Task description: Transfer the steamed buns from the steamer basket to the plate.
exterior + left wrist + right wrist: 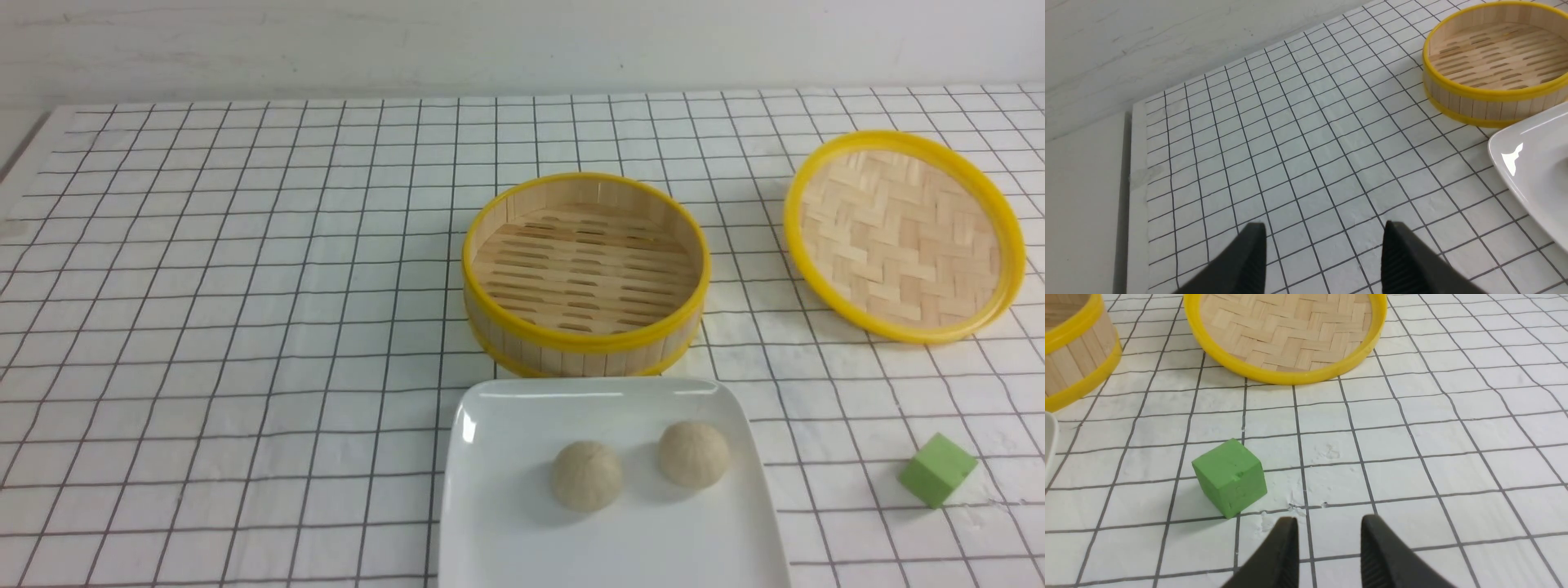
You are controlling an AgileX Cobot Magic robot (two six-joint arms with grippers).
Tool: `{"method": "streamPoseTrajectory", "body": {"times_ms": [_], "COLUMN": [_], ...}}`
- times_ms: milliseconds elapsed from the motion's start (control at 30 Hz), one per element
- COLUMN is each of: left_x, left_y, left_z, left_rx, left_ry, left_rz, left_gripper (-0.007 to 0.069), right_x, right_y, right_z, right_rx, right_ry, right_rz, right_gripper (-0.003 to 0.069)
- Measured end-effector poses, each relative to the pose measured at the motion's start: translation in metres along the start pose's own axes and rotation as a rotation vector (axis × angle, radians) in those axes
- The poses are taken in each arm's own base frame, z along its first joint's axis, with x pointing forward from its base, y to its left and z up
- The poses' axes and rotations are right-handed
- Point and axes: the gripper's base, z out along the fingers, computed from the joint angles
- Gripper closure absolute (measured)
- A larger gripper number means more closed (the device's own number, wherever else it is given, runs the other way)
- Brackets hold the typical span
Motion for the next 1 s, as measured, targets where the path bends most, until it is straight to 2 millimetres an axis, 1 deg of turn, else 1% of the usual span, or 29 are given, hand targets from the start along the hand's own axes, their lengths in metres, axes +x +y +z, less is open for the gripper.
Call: {"method": "streamPoseTrajectory", "body": {"times_ms": [100, 167, 200, 267, 333, 367, 400, 433, 467, 500, 533, 600, 633, 667, 767, 800, 867, 1000], "left_x": [0.001, -0.002, -0.001, 0.000, 0.006, 0.018, 0.020, 0.034, 0.044, 0.055, 0.060, 0.083, 0.083, 0.096, 0.114, 0.115, 0.125, 0.133], "left_y": [-0.001, -0.004, -0.005, -0.012, -0.018, -0.025, -0.026, -0.033, -0.037, -0.041, -0.042, -0.047, -0.047, -0.048, -0.049, -0.049, -0.050, -0.050], "left_z": [-0.002, 0.000, 0.001, 0.013, 0.025, 0.041, 0.043, 0.060, 0.070, 0.079, 0.084, 0.100, 0.100, 0.108, 0.114, 0.115, 0.114, 0.109], "left_rx": [-0.030, -0.063, -0.067, -0.108, -0.134, -0.156, -0.163, -0.169, -0.177, -0.183, -0.185, -0.215, -0.215, -0.239, -0.290, -0.294, -0.328, -0.370], "left_ry": [0.011, -0.035, -0.038, -0.091, -0.088, -0.068, -0.063, -0.036, -0.010, 0.007, 0.008, 0.037, 0.037, 0.031, 0.023, 0.026, 0.024, 0.006], "left_rz": [-0.109, -0.200, -0.204, -0.246, -0.253, -0.261, -0.269, -0.286, -0.307, -0.330, -0.343, -0.398, -0.398, -0.431, -0.458, -0.460, -0.472, -0.486], "left_gripper": [0.0228, 0.0228, 0.0228, 0.0228, 0.0228, 0.0228, 0.0228, 0.0228, 0.0228, 0.0228, 0.0228, 0.0228, 0.0228, 0.0228, 0.0228, 0.0228, 0.0228, 0.0228], "right_x": [0.000, 0.000, 0.000, 0.000, 0.000, 0.000, 0.000, 0.000, 0.000, 0.000, 0.000, 0.000, 0.000, 0.000, 0.000, 0.000, 0.000, 0.000], "right_y": [0.000, 0.000, 0.000, 0.000, 0.000, 0.000, 0.000, 0.000, 0.000, 0.000, 0.000, 0.000, 0.000, 0.000, 0.000, 0.000, 0.000, 0.000], "right_z": [0.000, 0.000, 0.000, 0.000, 0.000, 0.000, 0.000, 0.000, 0.000, 0.000, 0.000, 0.000, 0.000, 0.000, 0.000, 0.000, 0.000, 0.000], "right_rx": [0.000, 0.000, 0.000, 0.000, 0.000, 0.000, 0.000, 0.000, 0.000, 0.000, 0.000, 0.000, 0.000, 0.000, 0.000, 0.000, 0.000, 0.000], "right_ry": [0.000, 0.000, 0.000, 0.000, 0.000, 0.000, 0.000, 0.000, 0.000, 0.000, 0.000, 0.000, 0.000, 0.000, 0.000, 0.000, 0.000, 0.000], "right_rz": [0.000, 0.000, 0.000, 0.000, 0.000, 0.000, 0.000, 0.000, 0.000, 0.000, 0.000, 0.000, 0.000, 0.000, 0.000, 0.000, 0.000, 0.000], "right_gripper": [0.0419, 0.0419, 0.0419, 0.0419, 0.0419, 0.0419, 0.0419, 0.0419, 0.0419, 0.0419, 0.0419, 0.0419, 0.0419, 0.0419, 0.0419, 0.0419, 0.0419, 0.0419]}}
